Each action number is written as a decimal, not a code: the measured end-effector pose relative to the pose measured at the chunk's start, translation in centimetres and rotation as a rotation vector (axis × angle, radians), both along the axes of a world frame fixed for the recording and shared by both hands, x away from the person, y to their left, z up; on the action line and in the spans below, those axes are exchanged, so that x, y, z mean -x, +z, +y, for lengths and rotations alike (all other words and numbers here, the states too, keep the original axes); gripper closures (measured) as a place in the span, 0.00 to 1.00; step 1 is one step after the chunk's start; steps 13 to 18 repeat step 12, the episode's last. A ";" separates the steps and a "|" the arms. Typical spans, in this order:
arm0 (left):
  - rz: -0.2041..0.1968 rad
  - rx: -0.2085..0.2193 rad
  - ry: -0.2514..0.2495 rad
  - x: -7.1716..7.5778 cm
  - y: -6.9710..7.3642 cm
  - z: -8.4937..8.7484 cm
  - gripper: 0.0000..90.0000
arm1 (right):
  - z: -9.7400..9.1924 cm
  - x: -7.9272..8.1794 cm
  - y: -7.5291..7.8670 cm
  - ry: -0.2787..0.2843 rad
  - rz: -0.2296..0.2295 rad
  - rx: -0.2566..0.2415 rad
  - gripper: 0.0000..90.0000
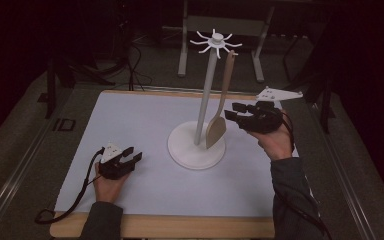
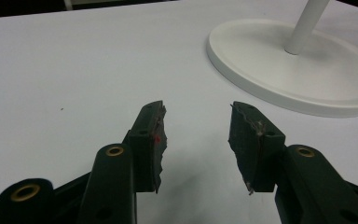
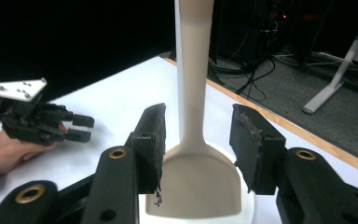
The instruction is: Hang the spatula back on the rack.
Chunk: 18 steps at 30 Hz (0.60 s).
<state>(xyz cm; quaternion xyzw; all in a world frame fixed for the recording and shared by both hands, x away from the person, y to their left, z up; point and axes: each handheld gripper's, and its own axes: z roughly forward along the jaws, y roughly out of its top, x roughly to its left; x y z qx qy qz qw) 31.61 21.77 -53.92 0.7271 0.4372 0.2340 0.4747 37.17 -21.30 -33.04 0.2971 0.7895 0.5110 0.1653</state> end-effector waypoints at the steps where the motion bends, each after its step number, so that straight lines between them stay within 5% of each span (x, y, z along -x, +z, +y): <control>1: 0.000 0.000 0.000 0.0 0.0 0.0 0.62 | -0.2 0.1 -0.3 -0.006 0.000 0.010 0.60; 11: 0.006 0.003 0.009 -0.1 0.0 0.0 0.61 | -1.9 0.3 -2.9 -0.051 0.042 0.024 0.59; 18: 0.006 0.003 0.009 -0.1 0.0 0.0 0.61 | -1.9 0.3 -2.9 -0.051 0.042 0.024 0.59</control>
